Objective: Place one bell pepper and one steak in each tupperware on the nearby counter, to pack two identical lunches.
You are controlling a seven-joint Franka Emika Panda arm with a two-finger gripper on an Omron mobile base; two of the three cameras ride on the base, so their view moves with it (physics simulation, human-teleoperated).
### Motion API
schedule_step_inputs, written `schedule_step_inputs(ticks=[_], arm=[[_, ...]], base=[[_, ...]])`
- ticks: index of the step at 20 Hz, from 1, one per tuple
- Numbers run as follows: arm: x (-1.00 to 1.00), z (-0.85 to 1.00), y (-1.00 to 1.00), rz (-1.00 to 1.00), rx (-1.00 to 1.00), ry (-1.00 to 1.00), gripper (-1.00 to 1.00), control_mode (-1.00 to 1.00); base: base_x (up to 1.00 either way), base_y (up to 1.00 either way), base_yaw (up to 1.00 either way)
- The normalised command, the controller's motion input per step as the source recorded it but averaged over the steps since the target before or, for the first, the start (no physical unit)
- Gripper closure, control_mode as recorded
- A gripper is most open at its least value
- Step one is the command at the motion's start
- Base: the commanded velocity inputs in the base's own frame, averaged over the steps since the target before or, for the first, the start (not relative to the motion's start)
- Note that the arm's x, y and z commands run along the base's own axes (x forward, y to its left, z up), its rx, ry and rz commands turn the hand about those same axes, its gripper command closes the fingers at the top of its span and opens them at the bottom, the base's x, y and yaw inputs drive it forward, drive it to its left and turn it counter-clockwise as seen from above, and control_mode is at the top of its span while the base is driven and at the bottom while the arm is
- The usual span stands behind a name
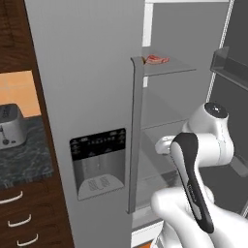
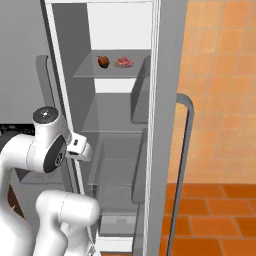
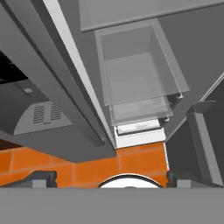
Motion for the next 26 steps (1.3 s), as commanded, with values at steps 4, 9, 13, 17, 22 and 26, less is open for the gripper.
schedule_step_inputs(ticks=[4, 9, 13, 17, 22, 26], arm=[[0.00, 0.00, 0.00, 0.00, 0.00, 0.00, -1.00, 1.00], [0.00, 0.00, 0.00, 0.00, 0.00, 0.00, -1.00, 1.00], [0.33, 0.00, 0.01, 0.00, 0.00, -0.04, -1.00, -1.00], [0.31, 0.44, 0.00, 0.02, 0.00, -0.29, -1.00, -1.00], [0.00, 0.57, 0.03, -0.10, 0.01, -0.15, -1.00, -1.00], [-0.08, 0.40, 0.14, -0.41, 0.13, -0.08, -1.00, -1.00]], base=[[0.28, -0.36, 0.00], [0.30, -0.17, 0.00], [0.00, 0.00, 0.00], [0.00, 0.00, 0.00], [0.00, 0.00, 0.00], [0.00, 0.00, 0.00]])
